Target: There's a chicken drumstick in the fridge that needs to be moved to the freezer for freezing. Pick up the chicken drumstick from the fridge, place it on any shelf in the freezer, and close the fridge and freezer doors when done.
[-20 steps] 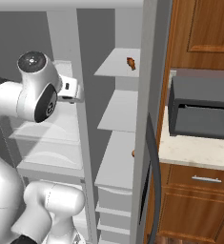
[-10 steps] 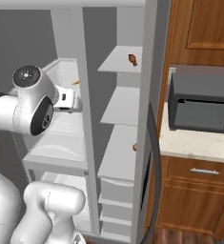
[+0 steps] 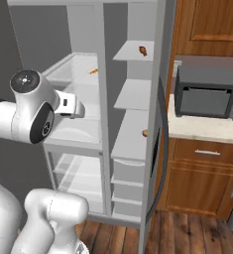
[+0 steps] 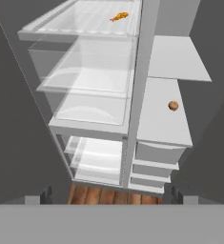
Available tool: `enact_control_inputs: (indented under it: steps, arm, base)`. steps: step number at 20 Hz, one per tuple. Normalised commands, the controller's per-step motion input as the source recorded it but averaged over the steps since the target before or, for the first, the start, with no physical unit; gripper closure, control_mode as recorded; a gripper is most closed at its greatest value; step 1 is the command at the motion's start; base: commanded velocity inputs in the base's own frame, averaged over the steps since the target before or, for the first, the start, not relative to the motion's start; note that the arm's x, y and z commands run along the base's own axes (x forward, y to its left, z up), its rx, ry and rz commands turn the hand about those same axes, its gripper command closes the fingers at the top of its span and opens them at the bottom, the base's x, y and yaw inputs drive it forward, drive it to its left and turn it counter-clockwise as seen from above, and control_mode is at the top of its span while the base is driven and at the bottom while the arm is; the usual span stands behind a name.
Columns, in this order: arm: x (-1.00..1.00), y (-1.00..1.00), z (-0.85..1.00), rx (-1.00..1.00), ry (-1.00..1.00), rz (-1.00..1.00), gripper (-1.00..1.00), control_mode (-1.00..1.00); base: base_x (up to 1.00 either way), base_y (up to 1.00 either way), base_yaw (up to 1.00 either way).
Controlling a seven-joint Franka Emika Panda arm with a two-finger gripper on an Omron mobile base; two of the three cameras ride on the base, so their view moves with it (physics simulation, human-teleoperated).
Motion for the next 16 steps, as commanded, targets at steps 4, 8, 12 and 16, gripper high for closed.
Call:
enact_control_inputs:
  steps: [4, 8, 12, 16]
  arm:
    - [0.0, 0.0, 0.0, 0.0, 0.0, 0.0, -1.0, 1.0]
    - [0.0, 0.0, 0.0, 0.0, 0.0, 0.0, -1.0, 1.0]
    - [0.0, 0.0, 0.0, 0.0, 0.0, 0.0, -1.0, 1.0]
    - [0.0, 0.0, 0.0, 0.0, 0.0, 0.0, -1.0, 1.0]
  base:
    - [-0.12, 0.02, 0.0]
    - [0.0, 0.0, 0.0]
    - [-0.31, 0.11, 0.0]
    - [-0.27, 0.49, 0.01]
